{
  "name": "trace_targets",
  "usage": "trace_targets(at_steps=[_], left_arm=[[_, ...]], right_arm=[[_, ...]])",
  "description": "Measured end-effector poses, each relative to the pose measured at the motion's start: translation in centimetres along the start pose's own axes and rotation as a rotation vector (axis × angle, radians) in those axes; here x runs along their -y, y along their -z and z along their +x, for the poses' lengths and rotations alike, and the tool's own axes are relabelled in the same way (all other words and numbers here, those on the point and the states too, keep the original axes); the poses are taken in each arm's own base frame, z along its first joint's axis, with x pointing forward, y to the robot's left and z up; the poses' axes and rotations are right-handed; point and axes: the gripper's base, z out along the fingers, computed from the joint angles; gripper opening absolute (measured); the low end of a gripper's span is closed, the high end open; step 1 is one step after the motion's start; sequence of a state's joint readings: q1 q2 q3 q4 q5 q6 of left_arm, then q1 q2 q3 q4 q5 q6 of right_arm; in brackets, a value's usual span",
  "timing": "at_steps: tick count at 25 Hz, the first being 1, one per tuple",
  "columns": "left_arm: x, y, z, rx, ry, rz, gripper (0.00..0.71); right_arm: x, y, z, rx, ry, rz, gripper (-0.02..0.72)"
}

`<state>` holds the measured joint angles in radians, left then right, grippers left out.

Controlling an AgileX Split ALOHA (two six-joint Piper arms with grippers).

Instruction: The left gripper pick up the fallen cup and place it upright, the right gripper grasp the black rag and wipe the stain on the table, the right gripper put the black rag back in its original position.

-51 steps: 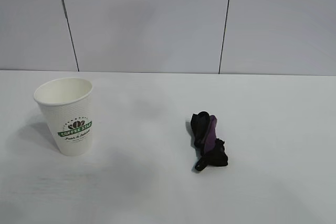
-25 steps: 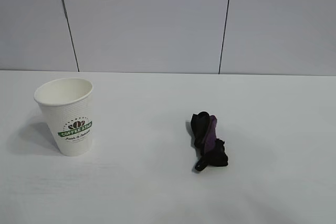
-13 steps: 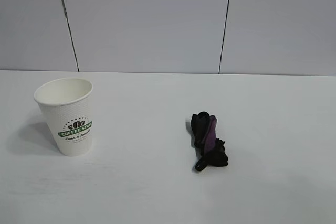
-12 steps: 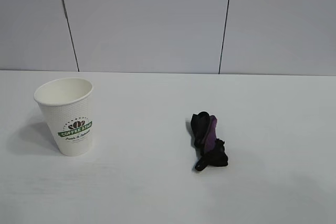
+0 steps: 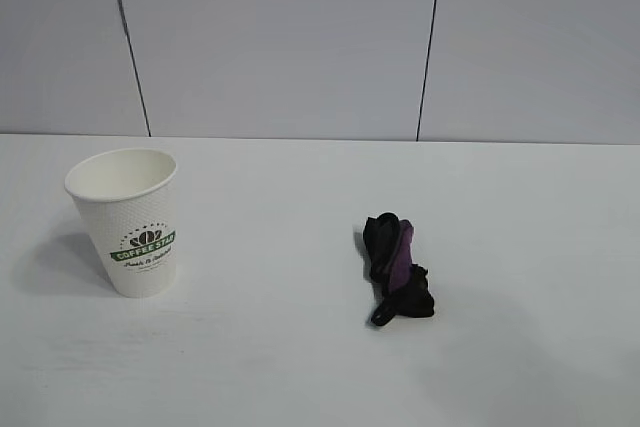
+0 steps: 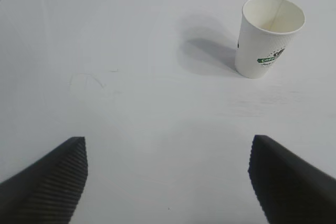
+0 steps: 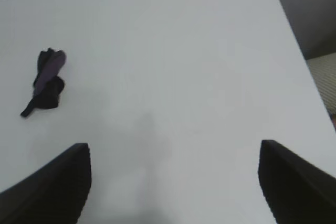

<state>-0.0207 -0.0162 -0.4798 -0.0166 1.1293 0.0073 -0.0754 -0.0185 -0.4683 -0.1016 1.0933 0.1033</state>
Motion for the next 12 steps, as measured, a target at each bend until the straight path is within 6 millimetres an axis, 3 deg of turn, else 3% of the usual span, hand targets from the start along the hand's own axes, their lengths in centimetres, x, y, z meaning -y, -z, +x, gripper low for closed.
trace_targets(at_steps=[12], left_arm=[[0.00, 0.00, 0.00, 0.000, 0.001, 0.000, 0.603]], right_arm=[[-0.01, 0.00, -0.04, 0.005, -0.003, 0.004, 0.601]])
